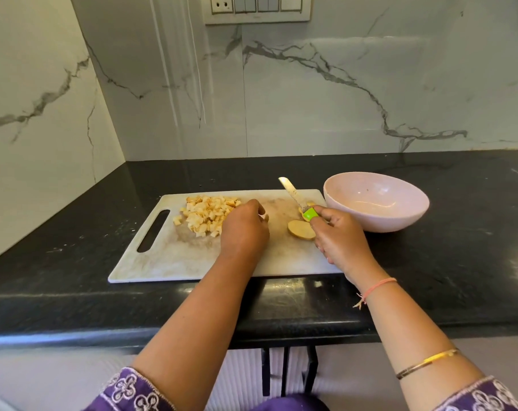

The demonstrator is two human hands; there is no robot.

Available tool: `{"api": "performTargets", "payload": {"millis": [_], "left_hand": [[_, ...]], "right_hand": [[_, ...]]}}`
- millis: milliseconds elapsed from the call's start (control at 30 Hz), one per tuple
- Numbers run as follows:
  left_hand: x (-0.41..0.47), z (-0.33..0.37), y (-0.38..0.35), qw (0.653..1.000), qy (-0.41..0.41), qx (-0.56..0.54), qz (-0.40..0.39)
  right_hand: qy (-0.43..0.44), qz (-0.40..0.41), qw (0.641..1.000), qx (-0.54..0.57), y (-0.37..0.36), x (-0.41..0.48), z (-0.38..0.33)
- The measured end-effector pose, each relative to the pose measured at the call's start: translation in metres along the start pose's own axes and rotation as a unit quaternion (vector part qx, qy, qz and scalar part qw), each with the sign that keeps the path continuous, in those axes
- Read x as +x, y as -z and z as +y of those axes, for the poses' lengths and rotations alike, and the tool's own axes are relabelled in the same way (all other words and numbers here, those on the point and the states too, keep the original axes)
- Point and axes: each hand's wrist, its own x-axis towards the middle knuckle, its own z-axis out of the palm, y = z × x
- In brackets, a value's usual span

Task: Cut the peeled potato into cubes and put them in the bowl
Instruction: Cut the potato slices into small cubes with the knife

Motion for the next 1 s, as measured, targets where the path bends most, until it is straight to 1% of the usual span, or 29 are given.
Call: {"api": "performTargets", "payload": {"millis": [133, 267, 333, 433, 567, 700, 1000], "left_hand": [[0.001, -0.002, 0.004, 0.998, -0.030, 0.046, 0.012], [-0.001, -0.004, 0.011, 0.995, -0.016, 0.101, 0.020], [-0.001, -0.002, 0.015, 0.994, 0.003, 0.105, 0.021], [0.000, 0.000, 0.016, 0.994, 0.010, 0.107, 0.033], [-0.002, -0.002, 0.014, 0.993, 0.017, 0.110, 0.028], [-0.002, -0.005, 0.012, 0.994, 0.021, 0.105, 0.025], [-0.001, -0.006, 0.008, 0.994, 0.017, 0.106, 0.030]], "right_hand": [[0.002, -0.012, 0.997, -0.078, -0.005, 0.003, -0.006], [0.028, -0.027, 0.983, -0.178, -0.011, -0.001, -0.016], [0.035, -0.024, 0.973, -0.229, -0.012, -0.006, -0.019], [0.040, -0.037, 0.949, -0.309, -0.016, -0.014, -0.028], [0.043, -0.050, 0.921, -0.384, -0.022, -0.024, -0.035], [0.056, -0.044, 0.905, -0.420, -0.029, -0.031, -0.036], [0.074, -0.061, 0.894, -0.438, -0.038, -0.039, -0.041]]}}
